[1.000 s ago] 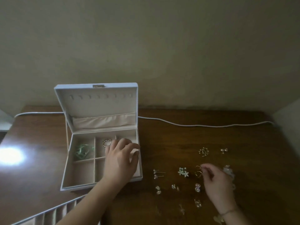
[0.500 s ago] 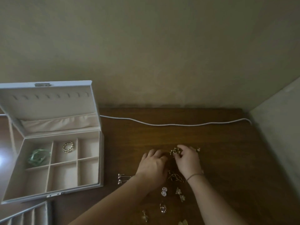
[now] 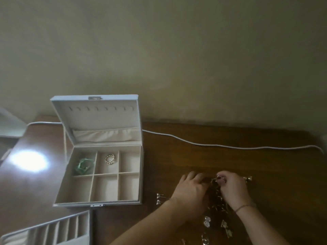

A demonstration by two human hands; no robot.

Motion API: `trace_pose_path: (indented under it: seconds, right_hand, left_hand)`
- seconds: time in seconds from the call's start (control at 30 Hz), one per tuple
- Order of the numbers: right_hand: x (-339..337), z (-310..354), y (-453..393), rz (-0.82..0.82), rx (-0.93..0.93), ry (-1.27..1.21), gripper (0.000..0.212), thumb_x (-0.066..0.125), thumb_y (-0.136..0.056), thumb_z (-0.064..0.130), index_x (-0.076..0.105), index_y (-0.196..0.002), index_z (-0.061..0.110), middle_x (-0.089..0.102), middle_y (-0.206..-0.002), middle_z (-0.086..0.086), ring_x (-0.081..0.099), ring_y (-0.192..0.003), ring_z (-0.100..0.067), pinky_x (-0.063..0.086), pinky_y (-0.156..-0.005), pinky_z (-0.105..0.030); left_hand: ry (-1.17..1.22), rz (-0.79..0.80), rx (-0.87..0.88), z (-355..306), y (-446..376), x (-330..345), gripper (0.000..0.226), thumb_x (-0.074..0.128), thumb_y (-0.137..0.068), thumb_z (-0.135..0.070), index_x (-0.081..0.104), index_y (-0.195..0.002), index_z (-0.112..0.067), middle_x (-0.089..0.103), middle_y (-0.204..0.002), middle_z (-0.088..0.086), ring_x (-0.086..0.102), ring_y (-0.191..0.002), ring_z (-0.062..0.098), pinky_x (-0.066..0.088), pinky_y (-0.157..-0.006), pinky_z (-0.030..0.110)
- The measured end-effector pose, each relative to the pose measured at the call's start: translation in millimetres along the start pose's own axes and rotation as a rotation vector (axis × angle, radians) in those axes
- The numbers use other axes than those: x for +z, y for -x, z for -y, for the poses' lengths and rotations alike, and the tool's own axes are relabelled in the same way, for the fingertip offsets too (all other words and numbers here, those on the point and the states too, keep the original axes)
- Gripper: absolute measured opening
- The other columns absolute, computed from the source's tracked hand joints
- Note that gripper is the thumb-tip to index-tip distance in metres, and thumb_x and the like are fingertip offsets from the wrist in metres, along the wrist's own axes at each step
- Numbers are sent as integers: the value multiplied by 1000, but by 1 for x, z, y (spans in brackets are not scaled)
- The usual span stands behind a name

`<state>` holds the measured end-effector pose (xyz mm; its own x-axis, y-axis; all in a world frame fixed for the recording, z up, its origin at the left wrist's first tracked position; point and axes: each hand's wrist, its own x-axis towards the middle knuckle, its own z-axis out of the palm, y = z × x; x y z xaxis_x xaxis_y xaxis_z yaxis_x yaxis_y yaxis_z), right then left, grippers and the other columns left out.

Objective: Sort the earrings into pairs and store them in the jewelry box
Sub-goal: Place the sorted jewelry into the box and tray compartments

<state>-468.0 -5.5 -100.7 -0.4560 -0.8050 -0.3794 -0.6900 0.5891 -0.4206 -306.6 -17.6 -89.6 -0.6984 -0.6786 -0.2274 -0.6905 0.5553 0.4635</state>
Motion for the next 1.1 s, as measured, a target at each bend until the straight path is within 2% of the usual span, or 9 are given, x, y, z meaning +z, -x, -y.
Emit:
trace_pose_path:
  seconds: [0.1,0.2,0.37,0.43,0.53,0.7,0.8,0.93,1.1]
  right_hand:
    - [-6,15,6,63,2,-127,17,57,-93,13,66,-104,23,66,-107,-1,60,-93,-13,48,-69,-23]
    - [-10,56,22,117,-38,-296,17,55,-93,12,64,-102,25,64,-93,-2,61,-83,-16,46,-60,-22]
    - [21,160,51,220,-363,-380,20,59,-91,8,66,-90,26,66,-70,-1,62,-64,-11,47,-58,-22]
    - [53,202,60,242,-513,-320,24,62,-86,1,67,-79,23,63,-61,4,58,-57,-5,48,-59,-22]
    - [111,248,67,203,-719,-102,21,61,-82,1,68,-80,21,63,-75,7,59,-72,-8,45,-67,-22]
    - [154,270,75,96,-681,390,12,49,-87,14,58,-85,21,60,-89,2,62,-86,-23,41,-63,-29]
    - [157,271,77,85,-651,439,11,50,-87,15,56,-84,24,60,-89,3,63,-85,-23,41,-61,-29]
    - [154,272,72,88,-684,518,22,52,-92,21,60,-107,35,66,-102,5,65,-96,-21,48,-72,-30]
    - [149,270,68,137,-729,581,27,49,-95,30,54,-121,37,63,-117,6,63,-105,-22,49,-79,-34]
  left_hand:
    - [54,-230,101,29,34,-11,38,50,-91,-29,57,-128,-25,47,-142,-1,37,-135,29,32,-112,46]
    - [66,-463,53,70,82,-25,26,55,-86,-28,66,-110,-25,58,-124,-6,51,-119,22,44,-100,37]
    - [32,-610,-115,131,147,-26,12,62,-82,-26,68,-93,-28,64,-108,-11,59,-98,15,53,-75,34]
    - [48,-648,-113,143,161,-21,7,65,-82,-25,66,-88,-27,64,-101,-11,60,-88,16,51,-69,32]
    - [46,-661,-86,152,172,-9,2,64,-82,-27,65,-83,-25,64,-89,-8,59,-77,19,48,-63,30]
    - [-7,-622,-56,158,175,-4,9,65,-74,-32,64,-73,-24,59,-69,-8,55,-65,15,40,-60,23]
    - [-13,-604,-41,163,173,-1,12,65,-71,-35,62,-73,-23,59,-70,-8,55,-64,16,39,-58,25]
    - [-2,-611,47,171,176,3,17,64,-69,-30,67,-85,-23,62,-79,-4,55,-72,19,47,-67,27]
    - [-118,-822,14,198,207,-18,25,68,-77,-35,70,-100,-24,66,-111,-4,57,-98,25,44,-87,39]
